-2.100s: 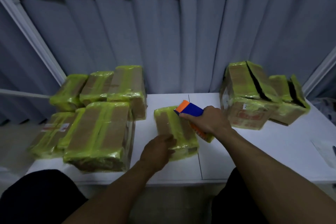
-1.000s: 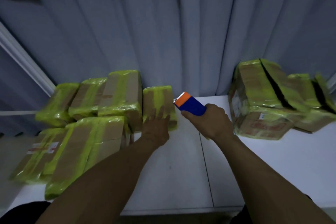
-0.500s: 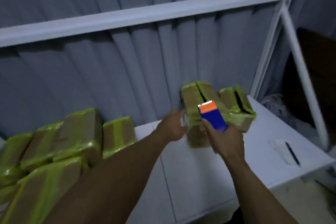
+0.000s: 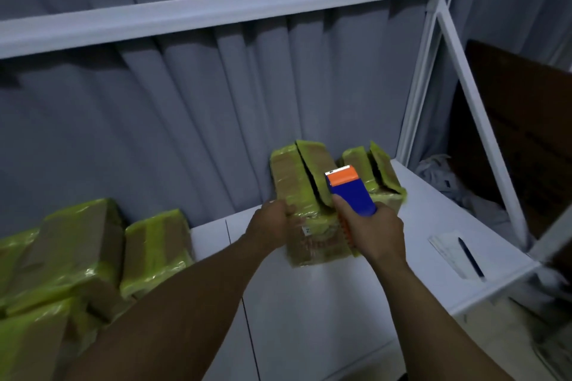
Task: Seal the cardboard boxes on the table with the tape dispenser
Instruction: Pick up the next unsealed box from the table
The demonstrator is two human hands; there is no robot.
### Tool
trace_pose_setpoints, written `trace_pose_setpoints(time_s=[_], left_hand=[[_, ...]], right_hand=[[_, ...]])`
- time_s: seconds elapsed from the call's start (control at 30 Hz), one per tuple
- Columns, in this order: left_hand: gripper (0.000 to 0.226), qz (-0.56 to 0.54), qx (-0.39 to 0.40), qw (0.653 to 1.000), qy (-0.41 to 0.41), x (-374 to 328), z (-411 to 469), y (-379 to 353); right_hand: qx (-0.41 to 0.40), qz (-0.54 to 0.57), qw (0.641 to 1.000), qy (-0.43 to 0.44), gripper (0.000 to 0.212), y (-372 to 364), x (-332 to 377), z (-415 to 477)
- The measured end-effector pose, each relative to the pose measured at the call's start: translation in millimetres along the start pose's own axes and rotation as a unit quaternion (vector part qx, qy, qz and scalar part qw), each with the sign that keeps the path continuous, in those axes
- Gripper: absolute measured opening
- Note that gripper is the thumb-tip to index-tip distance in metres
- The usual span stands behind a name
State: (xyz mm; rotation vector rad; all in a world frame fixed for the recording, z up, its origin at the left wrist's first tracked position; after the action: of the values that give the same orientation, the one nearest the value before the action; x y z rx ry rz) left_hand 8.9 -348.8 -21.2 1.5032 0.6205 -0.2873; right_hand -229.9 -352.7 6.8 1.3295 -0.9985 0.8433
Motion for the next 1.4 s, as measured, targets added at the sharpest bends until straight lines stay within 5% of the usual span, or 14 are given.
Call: trace_pose_setpoints(time_s=[0.2, 0.37, 0.6, 0.8, 0.9, 1.0, 1.1, 1.23, 1.4], left_hand=[[0.033, 0.068, -0.017, 0.995, -0.064, 23, -61, 26], [0.038, 0.125, -0.041, 0.991, -0.037, 51, -123, 57], [0.041, 0.057, -0.036, 0.996, -0.061, 90, -233, 94], [0.043, 0.011, -0.139, 0.988, 0.071, 141, -276, 135], [0.048, 0.084, -0.116, 0.98, 0.139, 153, -282, 137], [0.045, 0.058, -0.139, 0.982, 0.115, 141, -276, 141], [0.061, 0.005, -0.135, 0.982, 0.13, 133, -264, 130], [0.109, 0.08, -0.046, 0.983, 0.159, 150, -256, 106], [0.122, 0.037, -0.005, 0.993, 0.116, 149, -255, 110]], right_hand=[[0.051, -0.05, 0.997, -0.005, 0.088, -4, 17, -26], [0.078, -0.036, 0.996, 0.008, 0.07, 7, 50, -68], [0.127, -0.02, 0.991, 0.049, 0.061, -16, 96, -128], [0.172, -0.042, 0.98, 0.095, 0.062, -56, 121, -162], [0.18, -0.044, 0.977, 0.109, 0.065, -72, 127, -165], [0.191, -0.042, 0.973, 0.12, 0.067, -87, 131, -166], [0.202, -0.055, 0.969, 0.132, 0.068, -99, 132, -164], [0.24, -0.075, 0.957, 0.142, 0.064, -109, 136, -163], [0.284, -0.108, 0.939, 0.161, 0.056, -117, 139, -169]])
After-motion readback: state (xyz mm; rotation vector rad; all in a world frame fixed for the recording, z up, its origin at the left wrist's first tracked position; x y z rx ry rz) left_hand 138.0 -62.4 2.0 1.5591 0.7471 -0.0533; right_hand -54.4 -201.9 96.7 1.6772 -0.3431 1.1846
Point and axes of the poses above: each hand's wrist, its own z-axis towards the middle knuckle, its own y-axis out of the back of the hand, x = y × z, the point moved 6 cm from there along z, towards the middle knuckle, and after that the axes turned 1 degree about -z, right-handed, at the moved point
